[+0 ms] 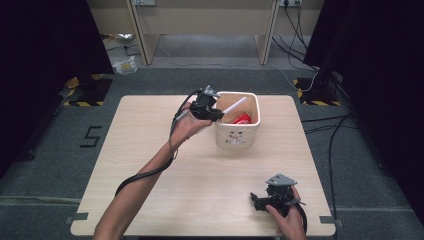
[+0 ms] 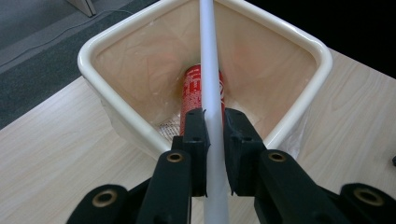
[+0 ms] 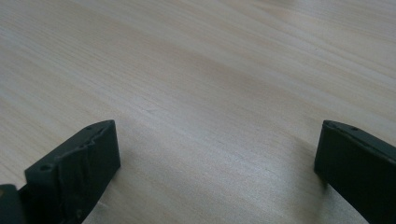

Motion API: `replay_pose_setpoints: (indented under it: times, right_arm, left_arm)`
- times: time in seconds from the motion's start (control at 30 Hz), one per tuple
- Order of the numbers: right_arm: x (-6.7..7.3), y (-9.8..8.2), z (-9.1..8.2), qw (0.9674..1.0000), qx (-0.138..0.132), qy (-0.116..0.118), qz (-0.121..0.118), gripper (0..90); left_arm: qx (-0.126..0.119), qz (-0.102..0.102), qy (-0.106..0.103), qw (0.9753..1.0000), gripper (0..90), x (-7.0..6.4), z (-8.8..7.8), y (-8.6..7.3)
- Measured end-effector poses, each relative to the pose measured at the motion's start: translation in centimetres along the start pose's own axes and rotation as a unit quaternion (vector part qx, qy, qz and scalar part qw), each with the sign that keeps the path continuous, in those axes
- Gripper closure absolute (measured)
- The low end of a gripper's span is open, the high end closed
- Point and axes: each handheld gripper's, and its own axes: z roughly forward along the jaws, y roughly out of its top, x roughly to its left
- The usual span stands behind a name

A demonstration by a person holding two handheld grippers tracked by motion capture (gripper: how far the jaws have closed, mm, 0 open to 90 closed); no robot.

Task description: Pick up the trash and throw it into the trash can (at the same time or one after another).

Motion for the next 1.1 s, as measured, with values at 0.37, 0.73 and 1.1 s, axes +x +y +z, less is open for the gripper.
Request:
replay_pose_setpoints:
  times: [0.37,0.73,1.1]
  right_arm:
    - [0.0,0.0,0.0,1.0000,0.001,0.000,-0.001,0.5]
    - [0.0,0.0,0.0,1.0000,0.000,0.000,-0.001,0.5]
    - [0.0,0.0,0.0,1.0000,-0.001,0.000,-0.001,0.5]
  left_arm:
    - [-0.024,-0.019,-0.007,0.9995,57.9,-0.2,-0.9,0.4]
    - [-0.038,-0.024,-0.004,0.9990,52.8,0.2,-2.3,0.3]
    - [-0.052,-0.038,-0.010,0.9979,49.3,1.1,-3.9,-1.3]
